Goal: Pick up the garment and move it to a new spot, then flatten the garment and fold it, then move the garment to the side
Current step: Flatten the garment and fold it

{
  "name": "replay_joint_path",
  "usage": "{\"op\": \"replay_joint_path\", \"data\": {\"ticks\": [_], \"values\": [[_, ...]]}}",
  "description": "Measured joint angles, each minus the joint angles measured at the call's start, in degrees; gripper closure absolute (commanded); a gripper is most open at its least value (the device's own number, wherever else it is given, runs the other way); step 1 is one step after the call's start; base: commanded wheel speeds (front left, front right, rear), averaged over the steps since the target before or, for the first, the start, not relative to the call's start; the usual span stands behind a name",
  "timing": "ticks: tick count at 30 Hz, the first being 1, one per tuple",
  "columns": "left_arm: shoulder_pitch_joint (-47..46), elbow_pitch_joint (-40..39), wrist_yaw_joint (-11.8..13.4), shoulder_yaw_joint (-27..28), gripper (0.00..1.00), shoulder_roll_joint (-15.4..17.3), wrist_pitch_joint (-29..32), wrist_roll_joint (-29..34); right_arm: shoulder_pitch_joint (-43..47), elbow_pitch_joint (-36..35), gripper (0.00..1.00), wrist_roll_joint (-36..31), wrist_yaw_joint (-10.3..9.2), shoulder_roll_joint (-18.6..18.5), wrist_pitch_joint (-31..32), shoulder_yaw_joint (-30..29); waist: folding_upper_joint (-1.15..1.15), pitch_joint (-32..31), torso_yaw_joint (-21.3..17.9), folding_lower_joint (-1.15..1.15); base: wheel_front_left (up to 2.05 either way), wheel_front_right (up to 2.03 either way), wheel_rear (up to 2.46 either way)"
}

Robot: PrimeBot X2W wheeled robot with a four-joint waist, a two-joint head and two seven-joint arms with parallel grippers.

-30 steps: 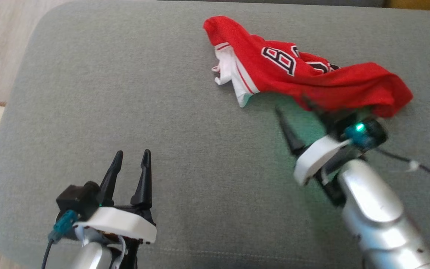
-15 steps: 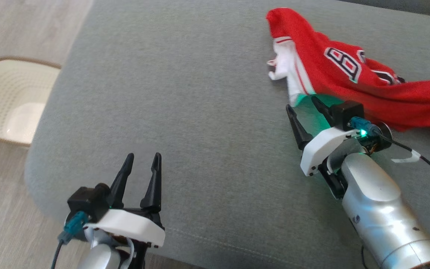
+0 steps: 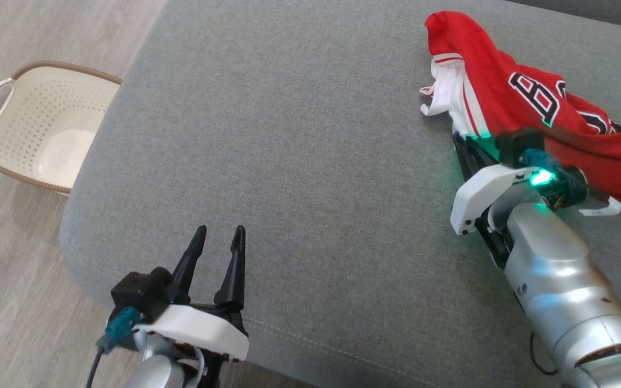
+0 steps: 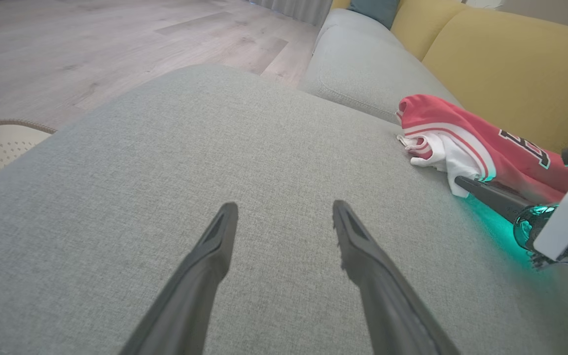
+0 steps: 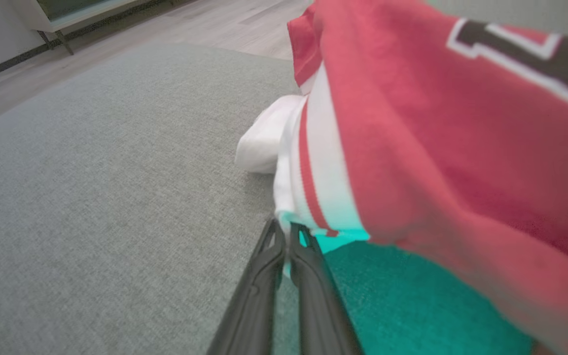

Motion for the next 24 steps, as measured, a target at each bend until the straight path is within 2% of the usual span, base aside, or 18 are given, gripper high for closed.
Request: {"op": "replay_joint_path", "data": {"ticks": [4, 6, 10, 14, 19, 24], "values": [[0.02, 0.24, -0.05, 0.01, 0.0, -0.02, 0.0, 0.0, 0.04, -1.8, 1.0, 2.43, 0.0, -0.01, -0.48, 2.5, 0.0, -0.34, -0.49, 0.0, 0.0, 0.0, 0.0], [0.09, 0.43, -0.25, 0.01, 0.0, -0.02, 0.0, 0.0, 0.37, -5.41, 1.0, 6.45, 0.0, -0.05, -0.58, 6.99, 0.0, -0.68, -1.01, 0.0, 0.0, 0.0, 0.0], [0.14, 0.6, -0.25, 0.11, 0.0, 0.07, 0.0, 0.0, 2.68, -16.35, 1.0, 19.06, 0.0, 0.02, -0.27, 18.7, 0.0, -1.63, -2.63, 0.0, 0.0, 0.0, 0.0], [0.28, 0.55, -0.22, 0.27, 0.0, 0.36, 0.0, 0.0, 3.35, -24.34, 1.0, 26.61, 0.0, 0.04, 0.73, 27.02, 0.0, -2.83, -4.7, 0.0, 0.0, 0.0, 0.0], [0.47, -0.21, 0.18, 0.85, 0.0, 1.24, 0.02, 0.0, 3.18, -32.64, 1.0, 32.75, 0.0, 0.03, 1.49, 33.2, 0.0, -4.33, -7.28, 0.0, 0.0, 0.0, 0.0], [1.74, -1.45, 1.07, 1.32, 0.0, 1.75, 0.09, 0.0, 3.78, -37.21, 1.0, 36.89, 0.0, -0.57, 6.01, 37.42, 0.0, -4.98, -9.47, 0.0, 0.0, 0.0, 0.0]]}}
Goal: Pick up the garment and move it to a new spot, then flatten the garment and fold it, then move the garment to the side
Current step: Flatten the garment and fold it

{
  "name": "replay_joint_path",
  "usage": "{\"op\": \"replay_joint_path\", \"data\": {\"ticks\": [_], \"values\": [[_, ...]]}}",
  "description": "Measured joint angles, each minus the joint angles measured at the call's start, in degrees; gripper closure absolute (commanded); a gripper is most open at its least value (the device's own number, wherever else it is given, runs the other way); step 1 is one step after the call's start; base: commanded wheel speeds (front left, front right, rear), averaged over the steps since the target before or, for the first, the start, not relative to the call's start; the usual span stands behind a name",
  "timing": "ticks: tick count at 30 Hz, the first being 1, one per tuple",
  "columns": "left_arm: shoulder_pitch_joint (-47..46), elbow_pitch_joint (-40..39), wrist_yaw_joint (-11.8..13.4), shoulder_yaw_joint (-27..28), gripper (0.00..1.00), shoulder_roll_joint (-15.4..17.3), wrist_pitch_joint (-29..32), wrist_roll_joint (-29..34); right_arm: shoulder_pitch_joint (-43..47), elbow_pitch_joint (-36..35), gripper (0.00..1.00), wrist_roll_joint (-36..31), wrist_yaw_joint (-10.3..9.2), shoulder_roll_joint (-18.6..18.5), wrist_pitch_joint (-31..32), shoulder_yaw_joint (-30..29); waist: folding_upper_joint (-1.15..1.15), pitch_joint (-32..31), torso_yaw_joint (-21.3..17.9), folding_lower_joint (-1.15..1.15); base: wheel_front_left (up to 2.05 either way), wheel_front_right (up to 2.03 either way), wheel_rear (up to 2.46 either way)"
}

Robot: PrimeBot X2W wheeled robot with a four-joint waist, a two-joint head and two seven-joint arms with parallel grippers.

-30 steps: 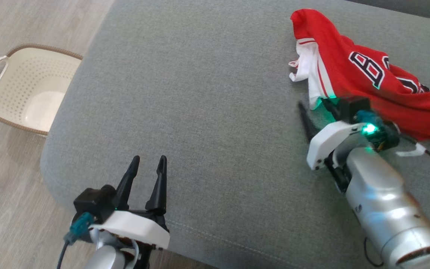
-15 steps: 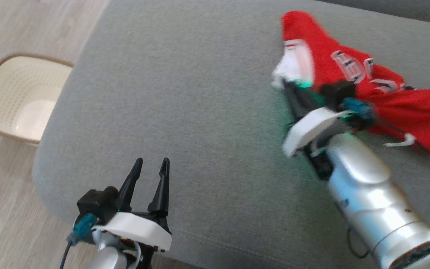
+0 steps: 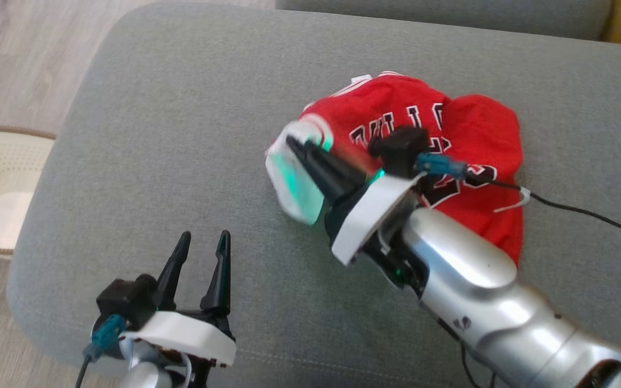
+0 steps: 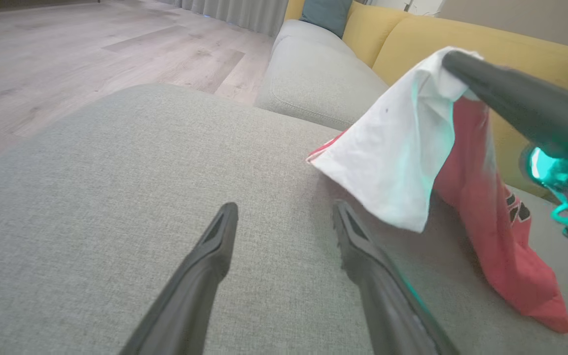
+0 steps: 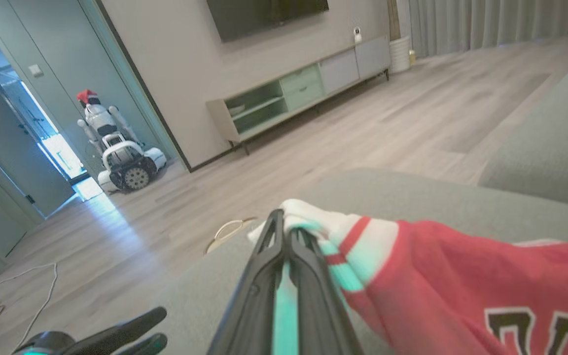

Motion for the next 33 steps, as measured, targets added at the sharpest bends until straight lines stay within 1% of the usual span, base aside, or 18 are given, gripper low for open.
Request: {"op": "replay_joint_path", "data": {"ticks": [4, 5, 8, 12, 15, 16, 18, 21, 24, 28, 30, 33], "values": [[0.21, -0.53, 0.03, -0.01, 0.0, 0.14, 0.01, 0.0, 3.82, 0.73, 1.0, 1.08, 0.0, -2.87, 1.69, 1.0, 0.0, 0.72, -0.9, 0.0, 0.0, 0.0, 0.0], [0.21, -0.53, 0.03, -0.01, 0.0, 0.14, 0.01, 0.0, 3.82, 0.73, 1.0, 1.08, 0.0, -2.87, 1.69, 1.0, 0.0, 0.72, -0.9, 0.0, 0.0, 0.0, 0.0], [0.19, -0.62, 0.04, 0.02, 0.0, 0.26, 0.01, -0.01, 7.89, 2.04, 1.0, 1.36, 0.0, -5.03, 2.35, 0.98, 0.0, 1.35, -1.43, 0.0, 0.0, 0.0, 0.0], [0.17, -0.63, 0.09, 0.16, 0.0, 0.37, 0.01, -0.02, 11.78, 2.3, 1.0, 2.11, 0.0, -6.22, 3.05, 0.76, 0.0, 1.84, -2.42, 0.0, 0.0, 0.0, 0.0], [0.16, -0.51, 0.09, 0.25, 0.0, 0.48, 0.01, -0.03, 13.26, 2.43, 0.99, 2.04, 0.0, -6.91, 3.19, -0.69, 0.0, 2.01, -3.51, 0.0, 0.0, 0.0, 0.0], [0.13, -0.41, 0.04, 0.24, 0.0, 0.47, 0.01, -0.04, 13.6, 2.42, 0.69, 1.88, 0.0, -6.95, 3.1, -1.44, 0.0, 2.04, -3.94, 0.0, 0.0, 0.0, 0.0], [0.07, -0.09, 0.0, 0.2, 0.0, 0.47, 0.01, -0.21, 14.01, 2.33, 0.0, 0.92, 0.0, -6.93, 2.48, -2.83, 0.0, 2.08, -4.86, 0.0, 0.0, 0.0, 0.0], [-0.46, 1.16, -0.7, -0.19, 0.0, 0.16, 0.23, -0.86, 14.01, 1.38, 0.0, -0.98, 0.0, -6.79, 1.32, -5.25, 0.0, 2.14, -6.36, 0.0, 0.0, 0.0, 0.0], [-1.29, 3.52, -2.44, -1.65, 0.0, -0.78, 1.44, -2.16, 14.02, -0.1, 0.0, -3.43, 0.0, -6.75, 0.57, -7.42, 0.0, 2.26, -7.95, 0.0, 0.0, 0.0, 0.0], [-3.84, 8.65, -4.1, -2.81, 0.0, -3.16, 3.72, -4.42, 14.8, -3.12, 0.0, -6.54, 0.0, -6.56, 0.47, -10.43, 0.0, 2.51, -10.38, 0.0, 0.0, 0.0, 0.0], [-5.39, 11.67, -4.52, -3.05, 0.0, -4.05, 4.25, -5.39, 16.09, -4.78, 0.0, -8.03, 0.0, -6.49, 0.12, -12.45, 0.0, 2.72, -11.72, 0.0, 0.0, 0.0, 0.0], [-7.51, 16.3, -4.49, -2.65, 0.0, -4.49, 4.77, -6.24, 17.76, -7.42, 0.0, -10.6, 0.0, -6.35, -0.62, -16.13, 0.0, 3.19, -13.75, 0.0, 0.0, 0.0, 0.0]]}}
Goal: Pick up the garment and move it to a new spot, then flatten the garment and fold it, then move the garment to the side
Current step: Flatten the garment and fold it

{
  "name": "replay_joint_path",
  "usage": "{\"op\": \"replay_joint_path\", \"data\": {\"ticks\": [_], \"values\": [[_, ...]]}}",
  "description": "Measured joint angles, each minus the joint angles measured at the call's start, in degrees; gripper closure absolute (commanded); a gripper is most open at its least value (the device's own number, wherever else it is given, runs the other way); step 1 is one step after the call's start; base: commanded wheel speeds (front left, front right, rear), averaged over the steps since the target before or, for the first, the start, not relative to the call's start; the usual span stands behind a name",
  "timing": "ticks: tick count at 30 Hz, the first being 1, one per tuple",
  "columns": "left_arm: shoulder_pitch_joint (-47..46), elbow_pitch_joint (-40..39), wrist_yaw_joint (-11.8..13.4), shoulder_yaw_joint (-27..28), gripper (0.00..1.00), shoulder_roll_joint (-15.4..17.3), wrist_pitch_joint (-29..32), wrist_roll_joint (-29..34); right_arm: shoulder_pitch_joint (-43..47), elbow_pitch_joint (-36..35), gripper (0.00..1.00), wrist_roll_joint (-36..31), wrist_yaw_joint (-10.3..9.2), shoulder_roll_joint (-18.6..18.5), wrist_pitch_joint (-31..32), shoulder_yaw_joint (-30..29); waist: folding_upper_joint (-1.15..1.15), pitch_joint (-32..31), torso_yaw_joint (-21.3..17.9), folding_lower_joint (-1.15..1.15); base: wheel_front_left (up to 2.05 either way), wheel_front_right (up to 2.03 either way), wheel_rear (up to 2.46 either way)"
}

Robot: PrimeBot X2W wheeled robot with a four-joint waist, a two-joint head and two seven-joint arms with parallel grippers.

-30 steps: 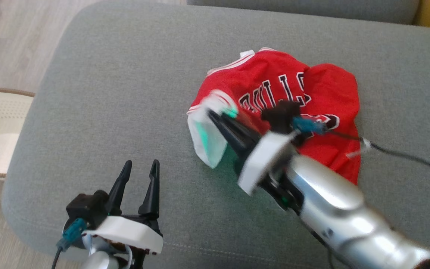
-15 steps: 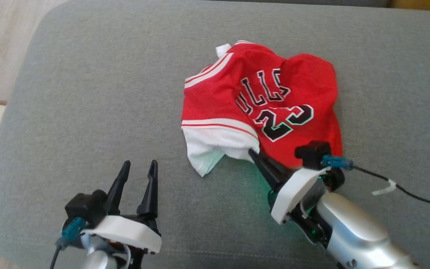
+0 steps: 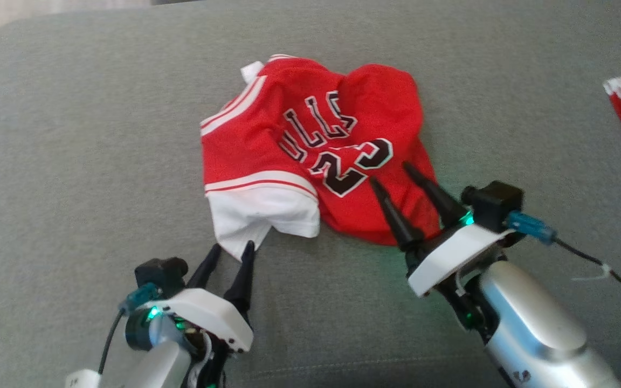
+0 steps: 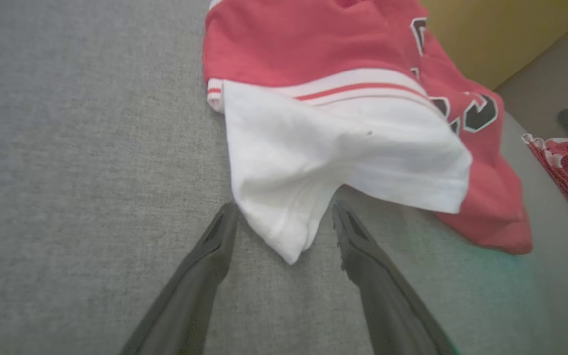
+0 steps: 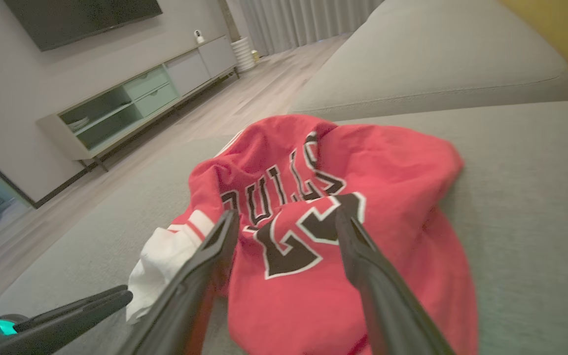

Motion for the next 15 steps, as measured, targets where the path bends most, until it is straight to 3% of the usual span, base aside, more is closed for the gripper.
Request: {"op": "replay_joint_path", "data": {"ticks": [6, 7, 9, 15], "values": [[-3.6, 5.98, 1.16, 0.89, 0.0, -0.01, -0.05, 0.25, 2.42, -6.17, 0.0, -5.44, 0.0, 1.68, -0.75, -8.71, 0.0, 1.2, -3.37, 0.0, 0.0, 0.0, 0.0], [-4.17, 6.51, 1.4, 0.86, 0.19, 0.01, -0.07, 0.37, 3.06, -7.16, 0.0, -6.17, 0.0, 1.85, -0.75, -10.14, 0.0, 1.38, -3.7, 0.0, 0.0, 0.0, 0.0], [-5.14, 7.45, 1.4, 0.64, 1.0, 0.12, -0.07, 1.05, 4.6, -8.94, 0.0, -7.68, 0.0, 1.97, -0.74, -13.27, 0.0, 1.67, -4.14, 0.0, 0.0, 0.0, 0.0], [-4.76, 6.77, 0.98, -0.59, 1.0, 1.15, -0.43, 2.21, 9.21, -12.07, 0.0, -12.77, 0.0, 3.11, 1.46, -24.21, 0.0, 1.48, -3.52, 0.0, 0.0, 0.0, 0.0]]}}
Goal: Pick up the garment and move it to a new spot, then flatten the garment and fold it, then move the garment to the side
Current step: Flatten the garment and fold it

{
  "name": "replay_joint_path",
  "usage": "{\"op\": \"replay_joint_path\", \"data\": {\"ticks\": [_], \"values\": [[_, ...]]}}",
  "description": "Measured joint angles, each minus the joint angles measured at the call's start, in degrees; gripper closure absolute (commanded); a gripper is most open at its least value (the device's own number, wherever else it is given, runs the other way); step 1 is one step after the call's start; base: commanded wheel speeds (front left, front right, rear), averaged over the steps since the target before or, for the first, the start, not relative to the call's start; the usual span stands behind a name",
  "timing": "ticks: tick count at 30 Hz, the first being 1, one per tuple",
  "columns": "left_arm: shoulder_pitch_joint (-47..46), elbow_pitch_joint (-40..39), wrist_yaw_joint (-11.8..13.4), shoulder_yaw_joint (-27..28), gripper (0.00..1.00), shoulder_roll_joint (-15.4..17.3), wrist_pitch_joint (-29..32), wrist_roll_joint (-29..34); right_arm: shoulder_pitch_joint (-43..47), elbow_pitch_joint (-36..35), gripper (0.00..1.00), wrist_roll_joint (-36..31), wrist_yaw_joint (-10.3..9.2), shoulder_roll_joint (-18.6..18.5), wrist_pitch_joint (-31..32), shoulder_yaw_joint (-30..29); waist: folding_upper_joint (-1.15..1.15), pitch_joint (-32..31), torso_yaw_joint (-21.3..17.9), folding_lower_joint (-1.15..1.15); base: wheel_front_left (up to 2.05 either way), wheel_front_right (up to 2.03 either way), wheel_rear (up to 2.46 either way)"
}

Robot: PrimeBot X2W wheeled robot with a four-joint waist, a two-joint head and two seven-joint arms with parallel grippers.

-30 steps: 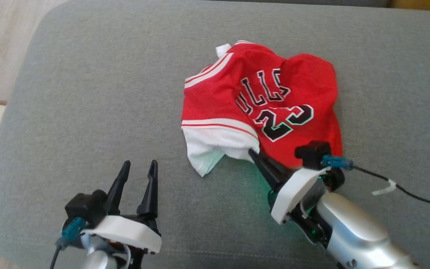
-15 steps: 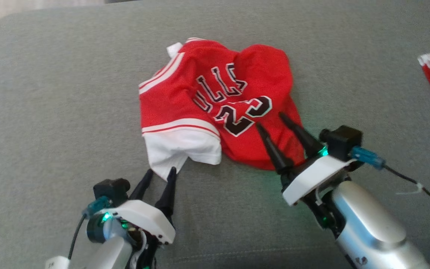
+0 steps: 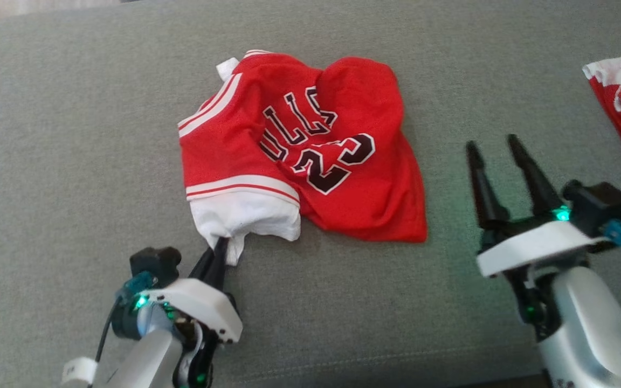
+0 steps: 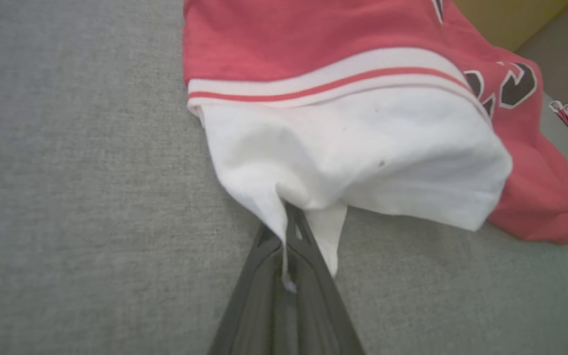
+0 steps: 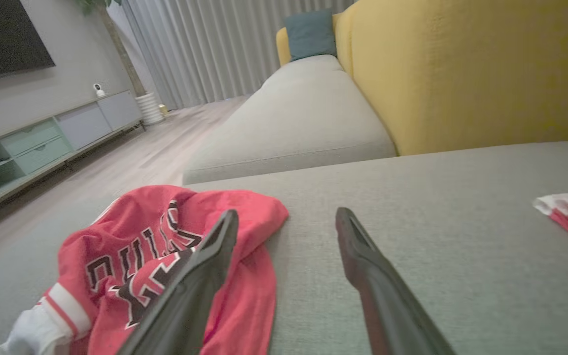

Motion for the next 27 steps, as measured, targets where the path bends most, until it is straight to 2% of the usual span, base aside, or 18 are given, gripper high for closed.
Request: {"op": "replay_joint_path", "data": {"ticks": [5, 6, 11, 15, 21, 22, 24, 25, 26, 27], "values": [[4.03, -4.16, 2.12, 1.48, 1.0, 3.5, -0.84, 0.24, 2.55, -1.7, 0.0, -3.1, 0.0, 0.18, 2.7, -7.13, 0.0, -0.48, 1.92, 0.0, 0.0, 0.0, 0.0], [5.9, -6.47, 3.56, 2.61, 1.0, 5.35, -0.9, 0.23, 3.41, -2.26, 0.0, -4.26, 0.0, 0.08, 3.66, -9.65, 0.0, -0.74, 2.77, 0.0, 0.0, 0.0, 0.0], [9.06, -11.11, 5.5, 5.22, 1.0, 7.94, -0.9, -0.12, 4.88, -3.21, 0.0, -5.9, 0.0, -0.18, 5.92, -12.62, 0.0, -1.25, 4.15, 0.0, 0.0, 0.0, 0.0], [11.54, -13.81, 7.16, 7.09, 1.0, 8.88, -0.89, -1.3, 6.06, -3.65, 0.0, -5.7, 0.0, -0.8, 9.49, -10.93, 0.0, -1.71, 4.88, 0.0, 0.0, 0.0, 0.0], [13.06, -14.24, 8.13, 8.88, 1.0, 9.62, -0.99, -2.13, 8.75, -3.15, 0.0, -2.66, 0.0, -1.46, 14.41, -3.28, 0.0, -2.3, 5.23, 0.0, 0.0, 0.0, 0.0], [13.06, -13.99, 8.14, 8.89, 0.93, 9.59, -1.22, -2.24, 9.17, -2.86, 0.0, -2.33, 0.0, -1.48, 14.84, -2.37, 0.0, -2.39, 5.24, 0.0, 0.0, 0.0, 0.0], [13.06, -13.39, 8.15, 8.98, 0.55, 9.55, -1.62, -2.24, 9.78, -1.87, 0.0, -1.92, 0.0, -1.45, 15.33, -0.83, 0.0, -2.55, 5.21, 0.0, 0.0, 0.0, 0.0], [13.06, -12.95, 8.15, 8.99, 0.55, 9.51, -1.99, -2.24, 10.02, -1.4, 0.0, -1.79, 0.0, -1.45, 15.5, -0.37, 0.0, -2.61, 5.18, 0.0, 0.0, 0.0, 0.0], [13.06, -12.57, 8.15, 9.01, 0.1, 9.46, -2.01, -2.24, 10.26, -0.78, 0.0, -1.79, 0.0, -1.44, 15.48, 0.03, 0.0, -2.66, 5.16, 0.0, 0.0, 0.0, 0.0], [13.06, -12.3, 8.15, 9.03, 0.0, 9.34, -2.41, -2.24, 10.34, 0.11, 0.0, -1.79, 0.0, -1.41, 15.47, 0.47, 0.0, -2.71, 5.15, 0.0, 0.0, 0.0, 0.0]]}}
